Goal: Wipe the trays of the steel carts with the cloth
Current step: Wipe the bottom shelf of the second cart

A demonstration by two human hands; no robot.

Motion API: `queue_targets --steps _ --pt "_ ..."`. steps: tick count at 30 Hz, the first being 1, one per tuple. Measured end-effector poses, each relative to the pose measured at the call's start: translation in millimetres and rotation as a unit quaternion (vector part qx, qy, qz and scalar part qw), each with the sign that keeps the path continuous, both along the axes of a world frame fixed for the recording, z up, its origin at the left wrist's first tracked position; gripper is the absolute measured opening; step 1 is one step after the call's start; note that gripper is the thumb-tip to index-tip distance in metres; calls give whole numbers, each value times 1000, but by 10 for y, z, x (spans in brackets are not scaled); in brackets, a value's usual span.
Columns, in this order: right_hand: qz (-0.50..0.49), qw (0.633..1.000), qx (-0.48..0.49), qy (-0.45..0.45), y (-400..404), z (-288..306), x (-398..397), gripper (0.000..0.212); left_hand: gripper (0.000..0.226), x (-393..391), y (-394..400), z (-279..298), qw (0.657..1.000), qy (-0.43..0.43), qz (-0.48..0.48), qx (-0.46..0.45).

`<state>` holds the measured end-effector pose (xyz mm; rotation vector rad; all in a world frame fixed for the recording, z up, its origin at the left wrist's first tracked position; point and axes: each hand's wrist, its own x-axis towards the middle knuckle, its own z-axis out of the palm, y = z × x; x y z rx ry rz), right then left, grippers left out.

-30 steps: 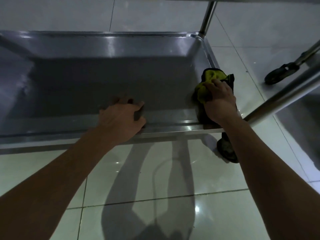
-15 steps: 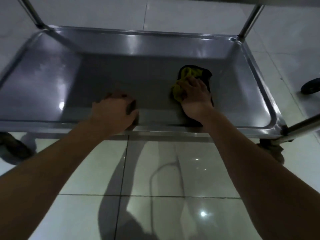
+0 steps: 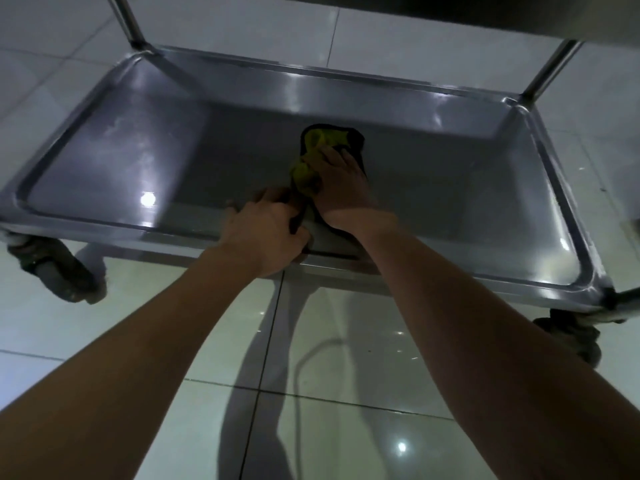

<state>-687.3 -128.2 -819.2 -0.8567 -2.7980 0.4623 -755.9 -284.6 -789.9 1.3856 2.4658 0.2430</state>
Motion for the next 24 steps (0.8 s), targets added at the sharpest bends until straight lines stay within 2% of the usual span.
queue_targets --steps 6,9,13,16,18,21,24 --pt "-36 999 16 -5 367 -50 518 57 33 169 163 86 999 21 32 -6" --pt "-60 998 30 -7 620 -56 902 55 27 445 435 108 999 52 5 11" --pt "-116 993 8 4 1016 -23 1534 51 19 805 912 95 999 11 -9 40" --pt "-166 985 35 16 1343 62 2046 43 27 873 1083 25 998 61 -18 22" --pt "-190 979 69 -21 1505 114 2336 41 32 806 1108 7 994 103 -15 26" --pt "-260 962 76 -18 1623 168 2571 44 40 569 1129 14 993 119 -17 24" --pt "-263 960 96 -1 1608 182 2566 44 48 379 1134 -32 991 125 -35 22"
